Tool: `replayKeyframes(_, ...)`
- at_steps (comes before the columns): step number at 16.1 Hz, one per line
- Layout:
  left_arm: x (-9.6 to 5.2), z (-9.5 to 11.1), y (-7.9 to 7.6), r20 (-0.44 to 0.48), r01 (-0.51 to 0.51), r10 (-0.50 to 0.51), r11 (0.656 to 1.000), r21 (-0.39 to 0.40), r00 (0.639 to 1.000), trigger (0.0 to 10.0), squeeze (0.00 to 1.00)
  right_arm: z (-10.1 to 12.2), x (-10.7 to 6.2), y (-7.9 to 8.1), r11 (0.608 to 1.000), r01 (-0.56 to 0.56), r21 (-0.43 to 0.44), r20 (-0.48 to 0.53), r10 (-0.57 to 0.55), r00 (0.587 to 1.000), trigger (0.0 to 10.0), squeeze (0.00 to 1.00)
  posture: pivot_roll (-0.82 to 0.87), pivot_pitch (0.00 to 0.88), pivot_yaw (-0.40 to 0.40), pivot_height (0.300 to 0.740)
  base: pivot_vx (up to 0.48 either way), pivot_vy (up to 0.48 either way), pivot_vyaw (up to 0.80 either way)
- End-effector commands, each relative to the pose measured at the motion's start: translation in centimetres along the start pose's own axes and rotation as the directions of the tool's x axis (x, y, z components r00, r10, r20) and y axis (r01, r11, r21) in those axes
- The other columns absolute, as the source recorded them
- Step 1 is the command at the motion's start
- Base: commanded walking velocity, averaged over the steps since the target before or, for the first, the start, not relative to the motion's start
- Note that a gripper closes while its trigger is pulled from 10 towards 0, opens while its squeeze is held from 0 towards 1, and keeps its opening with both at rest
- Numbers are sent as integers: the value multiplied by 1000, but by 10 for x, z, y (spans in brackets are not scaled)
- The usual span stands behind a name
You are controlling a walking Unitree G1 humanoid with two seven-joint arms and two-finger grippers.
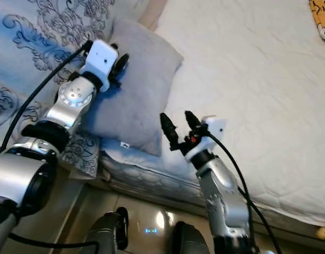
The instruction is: Clean up the room
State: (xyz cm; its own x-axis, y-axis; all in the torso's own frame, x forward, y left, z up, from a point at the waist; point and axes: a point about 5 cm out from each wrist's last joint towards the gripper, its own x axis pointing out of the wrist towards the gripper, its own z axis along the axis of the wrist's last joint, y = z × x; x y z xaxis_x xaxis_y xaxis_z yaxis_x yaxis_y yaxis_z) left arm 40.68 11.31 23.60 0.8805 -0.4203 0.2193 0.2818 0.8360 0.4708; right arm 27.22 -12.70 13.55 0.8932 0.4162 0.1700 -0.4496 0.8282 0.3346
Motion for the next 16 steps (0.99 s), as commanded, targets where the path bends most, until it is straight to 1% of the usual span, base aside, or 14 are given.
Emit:
replayKeyframes(1, 5, 16, 2, 74, -5, 8, 999, -40, 997, 10000, 1000, 6, -4, 0, 1000, 14, 7, 17, -14, 1000, 10000, 1000, 15, 97, 41, 740, 0, 0, 0)
replayKeyframes(2, 5, 21, 0, 105, 7, 7, 992, -129, 994, 10000, 1000, 11, -6, 0, 999, 35, -6, 29, -35, 999, 10000, 1000, 8, 83, 47, 740, 0, 0, 0)
replayKeyframes(3, 4, 21, -2, 111, 23, -3, 984, -177, 994, 10000, 659, 12, -6, 0, 999, 45, -6, 31, -45, 999, 10000, 1000, 2, 57, 56, 740, 0, 0, 0)
replayKeyframes(4, -2, 16, -9, 94, 41, -15, 960, -276, 995, 10000, 604, 14, -5, -1, 997, 76, -31, 26, -75, 997, 10000, 1000, -2, 33, 62, 740, 0, 0, 0)
replayKeyframes(5, -9, 9, -14, 69, 38, -18, 950, -311, 997, 10000, 459, 14, -3, -2, 993, 108, -52, 16, -107, 994, 10000, 1000, -11, 12, 66, 740, 0, 0, 0)
replayKeyframes(6, -27, 0, -22, 44, 21, -7, 944, -330, 999, 10000, 392, 18, -2, -3, 982, 175, -64, 23, -174, 984, 10000, 1000, -20, 2, 66, 740, 0, 0, 0)
replayKeyframes(7, -36, -5, -25, 28, 12, -3, 943, -332, 1000, 10000, 373, 19, -2, -4, 978, 196, -66, 23, -195, 980, 10000, 1000, -28, 0, 66, 740, 0, 0, 0)
replayKeyframes(8, -59, -16, -35, -18, -7, 1, 943, -334, 1000, 10000, 357, 21, -4, -4, 962, 257, -91, 13, -257, 966, 10000, 655, -28, 0, 61, 740, 0, 0, 0)
replayKeyframes(9, -77, -24, -43, -56, -31, 13, 942, -334, 998, 10000, 369, 21, -5, -4, 949, 278, -150, -4, -282, 959, 10000, 0, -28, 0, 55, 740, 0, 0, 0)
replayKeyframes(10, -88, -26, -48, -93, -51, 19, 933, -356, 995, 10000, 380, 20, -5, -1, 949, 267, -168, -13, -273, 962, 10000, 0, -29, 0, 47, 740, 0, -251, 0)
replayKeyframes(11, -96, -24, -52, -113, -51, 12, 935, -352, 994, 10000, 376, 19, -4, 1, 950, 260, -171, -25, -268, 963, 10000, 0, -24, 0, 44, 740, 0, -364, 0)
replayKeyframes(12, -99, -19, -54, -121, -47, 4, 935, -353, 993, 10000, 373, 20, -4, 2, 951, 257, -172, -32, -266, 963, 10000, 0, -13, 0, 39, 740, 0, -379, 0)
replayKeyframes(14, -109, -10, -52, -148, -91, 41, 933, -348, 988, 10000, 380, 18, 0, 2, 946, 262, -192, -50, -276, 960, 10000, 0, -2, 0, 30, 740, 0, -454, 0)
replayKeyframes(16, -121, -22, -50, -223, -155, 82, 931, -330, 971, 10000, 380, 13, 0, 2, 940, 258, -224, -98, -285, 954, 10000, 0, -3, 0, 27, 740, 0, -459, 0)
